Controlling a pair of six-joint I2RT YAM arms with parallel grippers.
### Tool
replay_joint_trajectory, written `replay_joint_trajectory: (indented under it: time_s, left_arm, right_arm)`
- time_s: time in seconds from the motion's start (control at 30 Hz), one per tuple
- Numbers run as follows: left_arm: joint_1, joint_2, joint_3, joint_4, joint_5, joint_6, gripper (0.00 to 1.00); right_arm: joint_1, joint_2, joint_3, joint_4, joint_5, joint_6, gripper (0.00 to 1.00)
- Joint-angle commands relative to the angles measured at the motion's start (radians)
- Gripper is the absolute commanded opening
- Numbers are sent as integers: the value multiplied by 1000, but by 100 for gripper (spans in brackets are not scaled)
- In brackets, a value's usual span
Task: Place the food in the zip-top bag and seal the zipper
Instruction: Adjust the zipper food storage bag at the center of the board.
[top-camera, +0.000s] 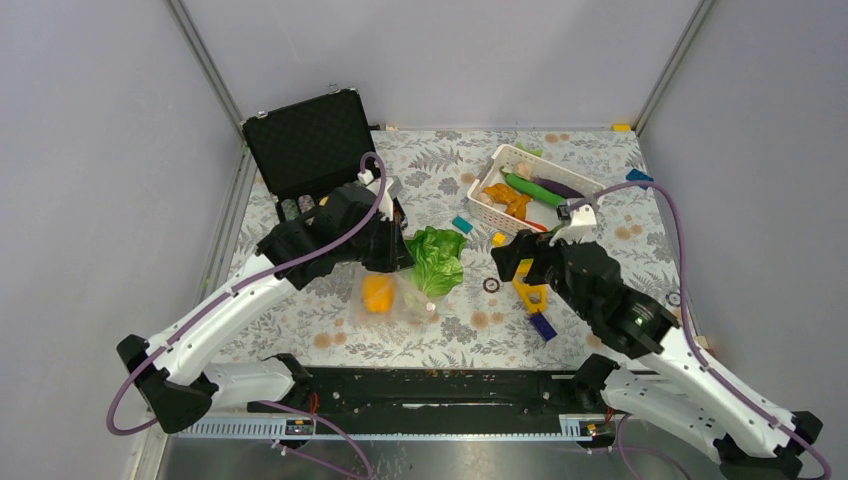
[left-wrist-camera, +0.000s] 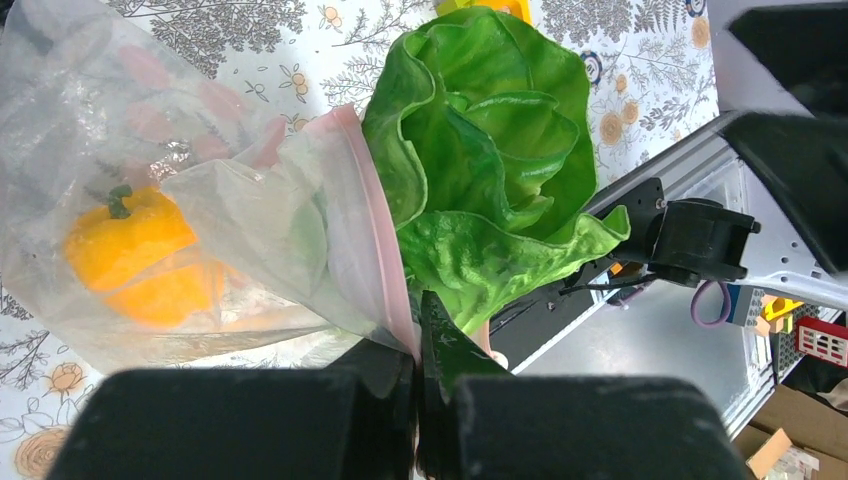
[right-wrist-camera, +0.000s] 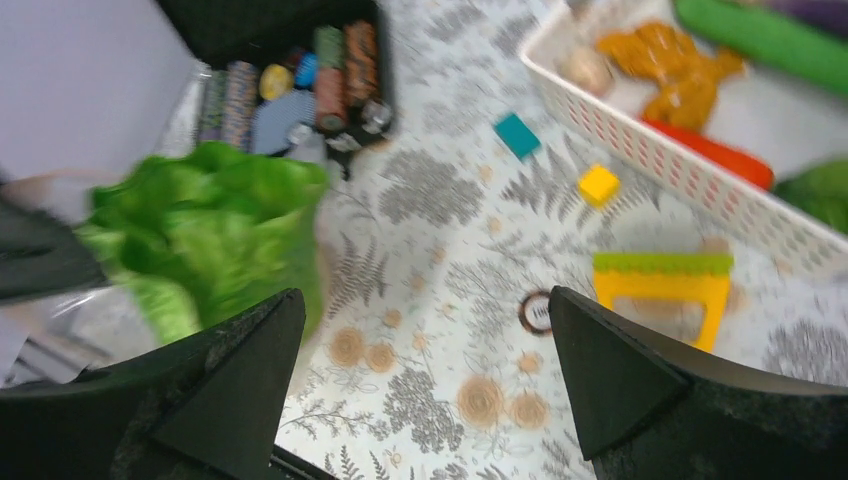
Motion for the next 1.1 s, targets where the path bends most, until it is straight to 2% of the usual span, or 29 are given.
replay_joint_trajectory:
  time_s: [0.0,0.07,0.17,0.27,0.5,0.67,0.83,1.07]
  left_arm:
    - [3,-43,-12,91,41,18,0]
    - [3,-49,-21,97,45,20,0]
    - [3,-60,-31,105,45,22,0]
    - [2,-73,-40,108,44,24,0]
    - [2,-98,-63,128,41,32,0]
    - [2,-101,-71,132,45,31,0]
    - [2,-104,-73,140,30,29,0]
    - [3,-105,-72,149,29,26,0]
  right_arm:
    - [-142,108,-3,-130,-126,211,100]
    - [-198,167,7,-132,-231,258,100]
    - [-211,262,44,-104,-388,265,98]
    - [-211,345,75,-71,-559,256,91]
    - [-210,464,75,37,-810,289,77]
    - [-210,497,71,54,-858,296,70]
    - [-210,519,51,85,-897,312,50]
    - [-196,560,39,99,-931,324,45]
